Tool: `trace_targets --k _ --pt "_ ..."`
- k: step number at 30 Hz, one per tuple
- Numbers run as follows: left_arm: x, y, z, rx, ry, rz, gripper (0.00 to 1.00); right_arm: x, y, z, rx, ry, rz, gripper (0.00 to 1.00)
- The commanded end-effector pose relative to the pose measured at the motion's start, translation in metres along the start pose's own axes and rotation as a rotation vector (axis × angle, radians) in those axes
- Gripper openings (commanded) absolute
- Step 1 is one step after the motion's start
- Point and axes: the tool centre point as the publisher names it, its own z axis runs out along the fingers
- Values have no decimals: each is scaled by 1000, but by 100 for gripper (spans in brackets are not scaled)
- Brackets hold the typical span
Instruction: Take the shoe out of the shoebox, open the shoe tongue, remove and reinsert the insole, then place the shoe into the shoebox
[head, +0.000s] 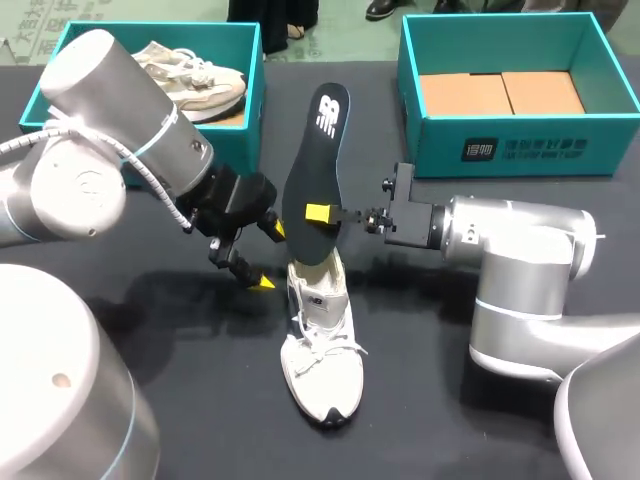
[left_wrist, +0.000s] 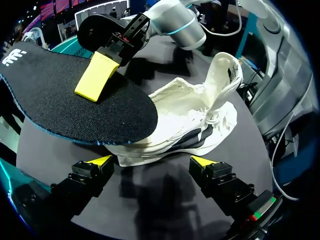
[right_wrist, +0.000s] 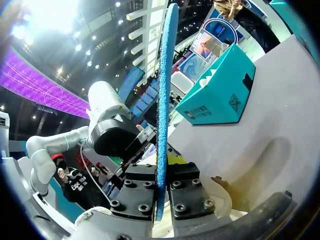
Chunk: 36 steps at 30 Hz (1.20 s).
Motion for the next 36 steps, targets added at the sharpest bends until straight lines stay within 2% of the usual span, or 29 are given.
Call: trace_targets --k 1,11,26,36 --pt "2 -1 7 -9 -21 -18 100 2 0 -2 10 11 -11 0" --pt "4 1 7 -18 -44 -44 100 1 -3 -6 19 38 -14 0" --pt "5 1 7 -16 -34 -47 100 3 -11 -5 14 123 -123 0" --pt "5 1 7 -16 -34 -47 100 -5 -12 -4 4 109 -156 0"
